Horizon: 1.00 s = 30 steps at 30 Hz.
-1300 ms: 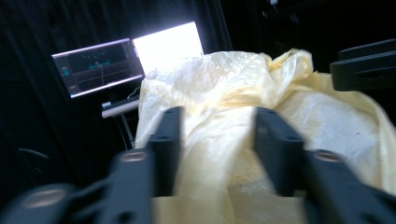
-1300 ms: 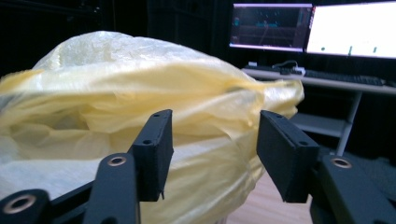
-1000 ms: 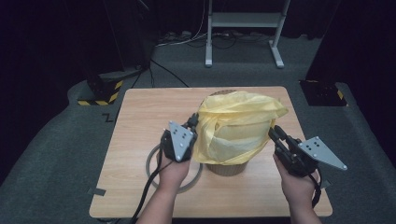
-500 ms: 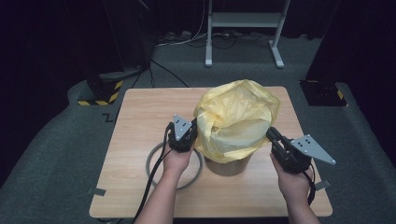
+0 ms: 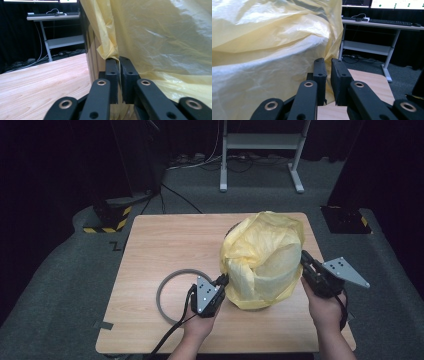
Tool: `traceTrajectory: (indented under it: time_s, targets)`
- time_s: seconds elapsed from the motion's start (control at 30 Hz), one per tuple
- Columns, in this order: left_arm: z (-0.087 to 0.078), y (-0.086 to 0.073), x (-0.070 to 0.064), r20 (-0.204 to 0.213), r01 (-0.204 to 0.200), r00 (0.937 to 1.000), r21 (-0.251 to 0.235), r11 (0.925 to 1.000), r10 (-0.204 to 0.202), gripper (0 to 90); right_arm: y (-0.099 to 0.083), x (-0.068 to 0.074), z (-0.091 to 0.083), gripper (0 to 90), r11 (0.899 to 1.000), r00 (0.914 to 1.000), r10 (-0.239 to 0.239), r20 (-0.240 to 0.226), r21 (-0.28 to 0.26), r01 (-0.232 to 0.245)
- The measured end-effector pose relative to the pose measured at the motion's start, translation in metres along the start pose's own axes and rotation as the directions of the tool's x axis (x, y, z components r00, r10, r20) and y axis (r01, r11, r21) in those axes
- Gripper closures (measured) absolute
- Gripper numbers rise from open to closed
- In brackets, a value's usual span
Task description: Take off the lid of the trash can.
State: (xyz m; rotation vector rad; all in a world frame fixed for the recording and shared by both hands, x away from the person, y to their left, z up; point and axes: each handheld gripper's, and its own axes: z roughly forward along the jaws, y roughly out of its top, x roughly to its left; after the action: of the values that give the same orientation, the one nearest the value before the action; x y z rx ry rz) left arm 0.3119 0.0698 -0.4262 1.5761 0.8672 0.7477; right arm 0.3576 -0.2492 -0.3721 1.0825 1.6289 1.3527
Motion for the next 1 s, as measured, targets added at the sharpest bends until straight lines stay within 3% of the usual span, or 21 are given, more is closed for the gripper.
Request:
traceTrajectory:
  time_s: [0.17,0.3,0.4,0.6,0.73,0.8,0.9,1.0]
  targets:
    - [-0.005,0.002,0.004,-0.044,-0.016,0.9989,-0.003,0.9999,0.016,73.0,0.004,-0.006,0.012,75.2,1.0,0.9999,-0.014,0.008,0.016,0.014]
    - [-0.021,0.009,0.006,-0.085,-0.015,0.9963,-0.05,0.9987,0.011,60.9,0.005,-0.004,-0.003,71.4,1.0,0.9993,-0.03,0.025,-0.007,0.03]
    - [-0.032,0.013,0.005,-0.124,-0.025,0.9922,-0.107,0.994,0.012,57.2,0.007,-0.002,-0.016,70.6,0.999,0.9989,-0.036,0.03,-0.028,0.037]
    - [-0.038,0.028,0.005,-0.135,-0.023,0.9909,-0.168,0.9856,0.0,52.2,0.008,0.006,-0.027,69.6,0.997,0.9978,-0.056,0.035,-0.059,0.058]
    - [-0.038,0.047,0.005,-0.137,-0.053,0.9903,-0.206,0.977,0.025,51.1,0.007,0.008,-0.026,69.3,0.997,0.9981,-0.05,0.035,-0.058,0.052]
    - [-0.031,0.063,0.007,-0.139,-0.074,0.9893,-0.217,0.9733,0.044,51.0,0.006,0.009,-0.025,69.0,0.997,0.9979,-0.055,0.034,-0.053,0.057]
    - [-0.017,0.077,0.011,-0.113,-0.097,0.9906,-0.175,0.9798,0.078,54.8,0.006,0.011,-0.024,69.1,0.997,0.998,-0.056,0.031,-0.05,0.057]
    - [-0.005,0.084,0.015,-0.108,-0.154,0.9842,-0.128,0.9798,0.14,80.9,0.005,0.012,-0.022,70.1,0.997,0.998,-0.053,0.034,-0.047,0.055]
